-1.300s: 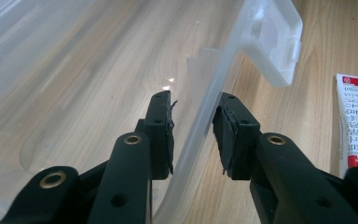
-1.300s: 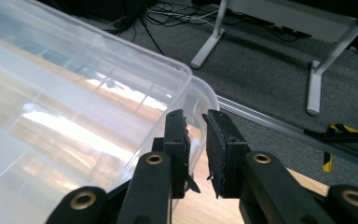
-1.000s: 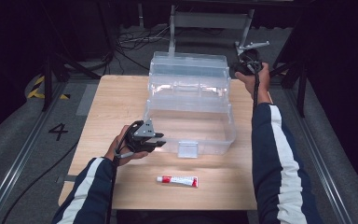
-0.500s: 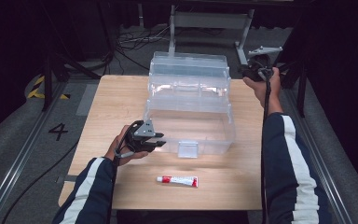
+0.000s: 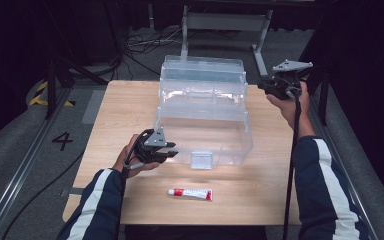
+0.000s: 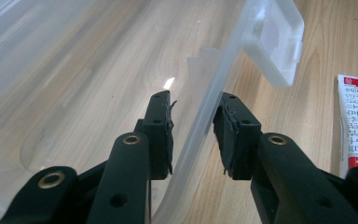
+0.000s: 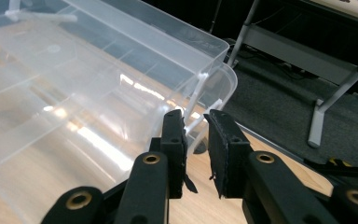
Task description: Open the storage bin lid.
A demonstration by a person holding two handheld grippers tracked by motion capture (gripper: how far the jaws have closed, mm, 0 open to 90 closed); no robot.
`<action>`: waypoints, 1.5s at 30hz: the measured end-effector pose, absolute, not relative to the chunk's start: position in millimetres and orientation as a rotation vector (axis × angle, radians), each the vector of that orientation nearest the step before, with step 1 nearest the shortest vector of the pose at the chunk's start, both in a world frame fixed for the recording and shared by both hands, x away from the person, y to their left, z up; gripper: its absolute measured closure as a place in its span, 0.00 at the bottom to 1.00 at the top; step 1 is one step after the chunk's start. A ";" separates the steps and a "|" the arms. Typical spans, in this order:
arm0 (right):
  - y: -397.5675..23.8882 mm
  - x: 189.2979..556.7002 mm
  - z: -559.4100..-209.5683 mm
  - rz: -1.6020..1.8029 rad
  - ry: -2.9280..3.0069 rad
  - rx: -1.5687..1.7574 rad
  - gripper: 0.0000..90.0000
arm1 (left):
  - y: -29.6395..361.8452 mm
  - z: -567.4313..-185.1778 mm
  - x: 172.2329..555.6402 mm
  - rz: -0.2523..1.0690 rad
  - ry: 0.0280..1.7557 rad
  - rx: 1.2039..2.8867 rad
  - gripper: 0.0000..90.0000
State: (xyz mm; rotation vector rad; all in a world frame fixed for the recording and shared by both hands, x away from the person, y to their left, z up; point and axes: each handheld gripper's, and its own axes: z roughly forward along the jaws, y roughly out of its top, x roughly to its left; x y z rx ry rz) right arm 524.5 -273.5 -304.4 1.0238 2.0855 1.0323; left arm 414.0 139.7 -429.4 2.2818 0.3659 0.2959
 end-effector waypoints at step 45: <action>-301.4 403.4 -387.6 1.012 2.319 0.825 0.82 | 136.8 -429.2 408.4 0.327 0.386 2.290 0.64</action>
